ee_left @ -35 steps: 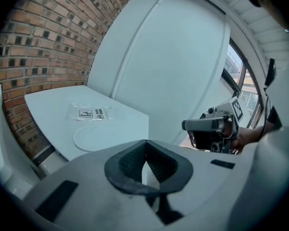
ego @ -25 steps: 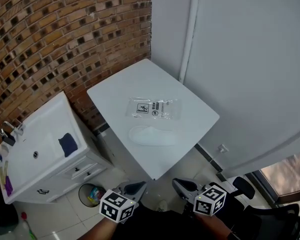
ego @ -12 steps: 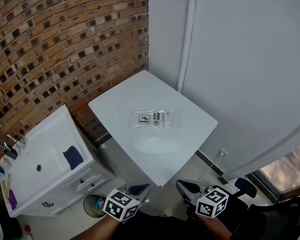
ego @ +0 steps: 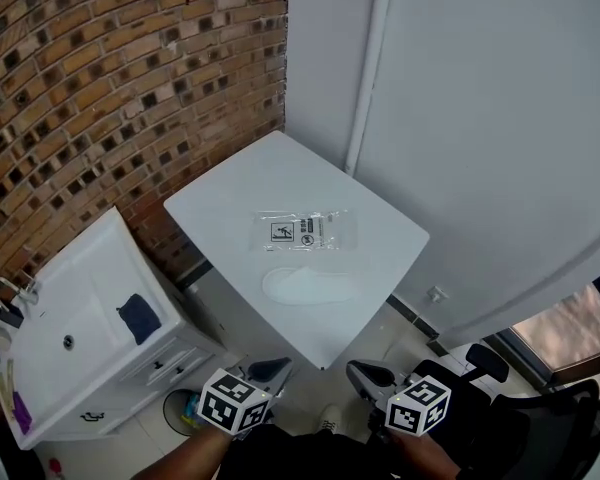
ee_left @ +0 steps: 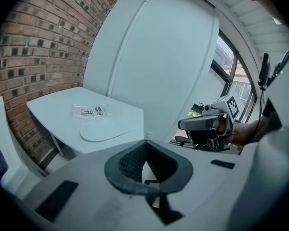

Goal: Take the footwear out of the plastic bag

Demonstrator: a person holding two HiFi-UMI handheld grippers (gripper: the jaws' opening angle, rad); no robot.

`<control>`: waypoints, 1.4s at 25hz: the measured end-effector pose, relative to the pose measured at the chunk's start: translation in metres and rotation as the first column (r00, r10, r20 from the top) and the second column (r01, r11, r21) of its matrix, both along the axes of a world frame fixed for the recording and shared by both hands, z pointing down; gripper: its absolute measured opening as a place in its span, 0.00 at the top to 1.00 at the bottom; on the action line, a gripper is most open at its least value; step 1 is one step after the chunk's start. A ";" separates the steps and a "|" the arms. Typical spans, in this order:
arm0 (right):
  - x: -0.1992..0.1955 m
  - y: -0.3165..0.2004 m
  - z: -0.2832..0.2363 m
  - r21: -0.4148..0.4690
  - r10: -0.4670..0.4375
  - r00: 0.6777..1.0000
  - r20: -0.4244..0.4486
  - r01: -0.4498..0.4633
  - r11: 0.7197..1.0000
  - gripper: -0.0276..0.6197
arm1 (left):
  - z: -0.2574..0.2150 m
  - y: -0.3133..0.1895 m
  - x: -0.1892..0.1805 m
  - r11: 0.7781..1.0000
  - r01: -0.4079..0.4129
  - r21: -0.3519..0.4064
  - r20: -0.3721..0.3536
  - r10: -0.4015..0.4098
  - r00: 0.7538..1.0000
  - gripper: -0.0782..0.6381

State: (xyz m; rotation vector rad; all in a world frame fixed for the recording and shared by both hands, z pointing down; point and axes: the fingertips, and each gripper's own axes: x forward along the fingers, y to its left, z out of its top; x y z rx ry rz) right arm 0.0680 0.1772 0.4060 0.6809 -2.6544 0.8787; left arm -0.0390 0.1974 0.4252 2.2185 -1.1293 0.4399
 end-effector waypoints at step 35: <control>-0.003 0.019 0.008 0.003 -0.006 1.000 -0.020 0.006 1.000 0.96 | 0.004 0.023 0.005 1.000 0.000 -0.005 -0.003 0.000 1.000 0.88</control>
